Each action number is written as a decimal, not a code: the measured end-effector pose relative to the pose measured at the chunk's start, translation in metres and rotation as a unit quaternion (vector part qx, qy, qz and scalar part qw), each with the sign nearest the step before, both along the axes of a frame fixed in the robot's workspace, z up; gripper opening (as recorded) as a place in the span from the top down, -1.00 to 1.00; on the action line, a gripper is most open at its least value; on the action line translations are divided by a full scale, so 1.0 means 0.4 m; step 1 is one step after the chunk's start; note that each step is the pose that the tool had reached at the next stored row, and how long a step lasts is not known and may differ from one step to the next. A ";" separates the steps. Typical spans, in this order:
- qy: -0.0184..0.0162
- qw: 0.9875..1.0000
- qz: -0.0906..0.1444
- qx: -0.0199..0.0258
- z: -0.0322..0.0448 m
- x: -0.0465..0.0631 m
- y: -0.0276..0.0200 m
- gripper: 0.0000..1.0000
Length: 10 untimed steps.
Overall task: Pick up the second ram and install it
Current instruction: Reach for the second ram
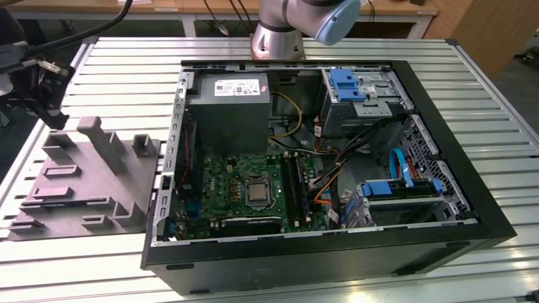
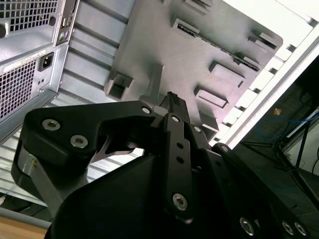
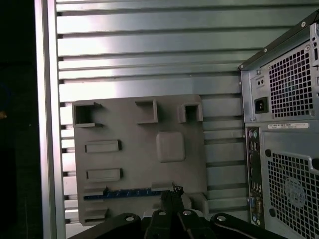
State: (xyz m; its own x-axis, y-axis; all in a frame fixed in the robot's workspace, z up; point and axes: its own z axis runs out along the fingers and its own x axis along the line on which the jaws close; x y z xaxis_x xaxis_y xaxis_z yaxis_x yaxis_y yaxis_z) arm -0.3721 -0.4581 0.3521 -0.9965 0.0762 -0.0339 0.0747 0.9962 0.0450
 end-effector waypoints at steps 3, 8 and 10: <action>0.000 1.000 0.000 0.000 -0.008 -0.007 -0.010 0.80; 0.000 1.000 0.000 0.000 -0.022 -0.023 -0.023 0.80; 0.000 1.000 0.000 0.000 -0.029 -0.028 -0.028 0.80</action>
